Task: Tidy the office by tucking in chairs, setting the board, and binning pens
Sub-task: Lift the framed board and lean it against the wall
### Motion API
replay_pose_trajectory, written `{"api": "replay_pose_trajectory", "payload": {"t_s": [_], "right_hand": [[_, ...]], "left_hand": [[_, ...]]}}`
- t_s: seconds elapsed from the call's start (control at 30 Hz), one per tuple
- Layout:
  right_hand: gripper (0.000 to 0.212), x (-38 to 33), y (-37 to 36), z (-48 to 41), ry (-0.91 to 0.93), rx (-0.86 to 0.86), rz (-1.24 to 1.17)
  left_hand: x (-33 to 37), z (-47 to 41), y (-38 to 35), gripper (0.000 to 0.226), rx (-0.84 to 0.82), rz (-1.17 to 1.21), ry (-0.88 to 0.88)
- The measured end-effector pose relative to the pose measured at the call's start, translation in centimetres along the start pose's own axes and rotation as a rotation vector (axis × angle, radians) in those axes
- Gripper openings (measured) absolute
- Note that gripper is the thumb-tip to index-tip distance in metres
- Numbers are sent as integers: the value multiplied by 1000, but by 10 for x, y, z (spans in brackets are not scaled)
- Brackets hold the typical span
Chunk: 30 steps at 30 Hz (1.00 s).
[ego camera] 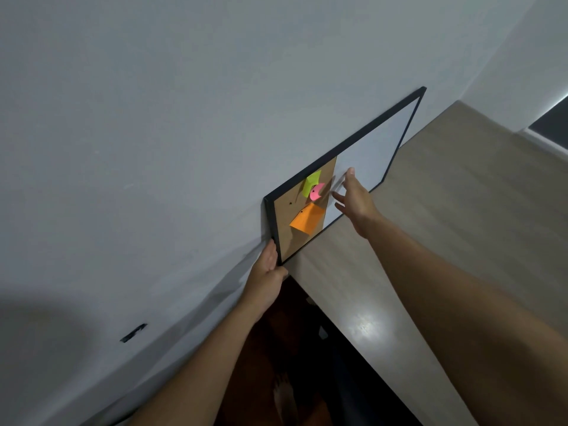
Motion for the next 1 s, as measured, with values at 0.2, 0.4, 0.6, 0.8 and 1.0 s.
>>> {"api": "replay_pose_trajectory", "payload": {"t_s": [0.2,0.4,0.6,0.8,1.0], "right_hand": [[77,9,-1,10,-1,-14,107],[81,12,12,28,9,2,170],[83,23,46,61,34,37,185],[73,44,98,115,40,109,196],[56,59,169,195,56,211,254]], "left_hand": [[3,-4,0,81,3,-12,15],[-3,9,1,75,49,-50,20],[-7,27,-7,64,29,-149,2],[4,56,-40,43,-70,-229,-77],[12,96,-92,35,-180,-362,-182]]}}
Point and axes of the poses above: each hand's wrist, its own z-axis away from the middle knuckle, its own y-axis out of the back of the hand, x = y × z, the point moved 6 cm from there along -z, towards the middle knuckle, and after that the axes turned 5 degrees about x, right-handed, at the moved point
